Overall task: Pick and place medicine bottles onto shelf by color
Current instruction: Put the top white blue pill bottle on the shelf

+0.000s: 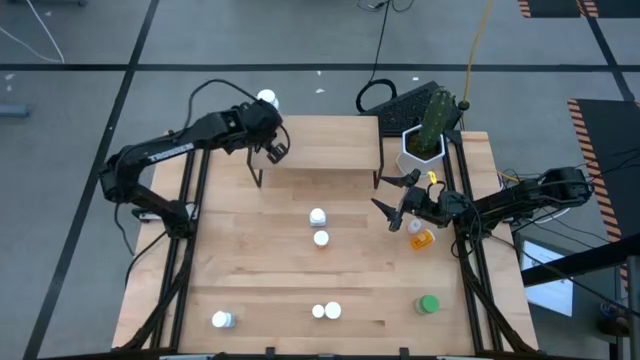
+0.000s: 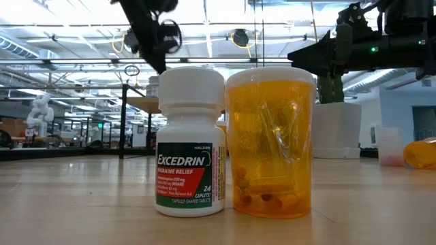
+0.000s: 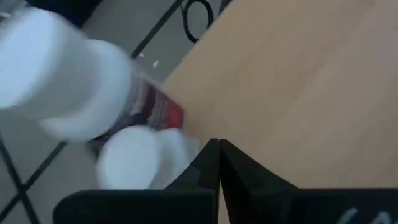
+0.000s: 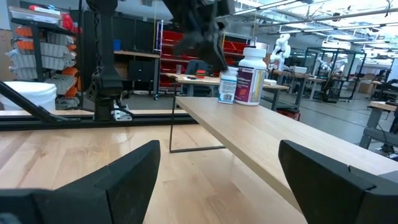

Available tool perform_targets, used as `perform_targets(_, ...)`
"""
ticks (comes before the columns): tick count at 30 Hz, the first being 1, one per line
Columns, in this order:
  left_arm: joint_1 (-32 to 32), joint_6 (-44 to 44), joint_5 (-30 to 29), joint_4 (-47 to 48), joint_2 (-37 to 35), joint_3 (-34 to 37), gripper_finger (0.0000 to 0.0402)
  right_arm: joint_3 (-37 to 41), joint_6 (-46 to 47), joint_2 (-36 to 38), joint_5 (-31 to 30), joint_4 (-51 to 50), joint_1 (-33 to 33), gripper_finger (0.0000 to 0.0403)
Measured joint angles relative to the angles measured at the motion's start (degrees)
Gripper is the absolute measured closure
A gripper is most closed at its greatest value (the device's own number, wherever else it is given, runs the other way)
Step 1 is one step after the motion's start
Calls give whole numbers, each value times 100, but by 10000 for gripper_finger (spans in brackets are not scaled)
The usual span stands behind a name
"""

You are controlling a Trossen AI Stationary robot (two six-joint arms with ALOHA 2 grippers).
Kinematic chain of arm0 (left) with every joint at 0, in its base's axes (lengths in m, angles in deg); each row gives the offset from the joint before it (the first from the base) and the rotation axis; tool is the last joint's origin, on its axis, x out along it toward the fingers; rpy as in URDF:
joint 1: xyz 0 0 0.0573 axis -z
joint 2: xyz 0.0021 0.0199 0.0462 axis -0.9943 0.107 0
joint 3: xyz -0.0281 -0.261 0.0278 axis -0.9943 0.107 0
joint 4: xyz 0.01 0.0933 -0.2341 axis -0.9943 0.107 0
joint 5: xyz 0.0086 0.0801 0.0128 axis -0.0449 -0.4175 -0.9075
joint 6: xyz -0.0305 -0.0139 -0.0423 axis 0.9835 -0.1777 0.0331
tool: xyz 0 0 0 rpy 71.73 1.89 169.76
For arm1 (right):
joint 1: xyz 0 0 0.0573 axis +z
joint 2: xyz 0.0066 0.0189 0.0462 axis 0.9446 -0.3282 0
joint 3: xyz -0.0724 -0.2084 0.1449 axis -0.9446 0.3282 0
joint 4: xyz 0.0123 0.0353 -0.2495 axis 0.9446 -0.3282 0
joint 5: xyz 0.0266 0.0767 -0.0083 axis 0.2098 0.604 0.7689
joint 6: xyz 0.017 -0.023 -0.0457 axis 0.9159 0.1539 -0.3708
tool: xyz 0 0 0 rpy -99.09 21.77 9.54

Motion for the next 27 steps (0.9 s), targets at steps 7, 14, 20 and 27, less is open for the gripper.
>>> perform_targets(7, 8, 29, -502, 107, -798, -118, 391, 0, 0, -2, 0, 1, 0, 78)
perform_targets(14, -596, 14, -261, 375, -880, -118, 395, 0, 2, 0, 0, 68, 0, 78)
perform_targets(20, -916, 58, 149, 454, -659, -108, 398, 0, 44, -2, 9, 94, 0, 78)
perform_targets(27, -1428, 123, 586, 599, -345, -111, 398, 0, 13, -1, 12, 121, 0, 78)
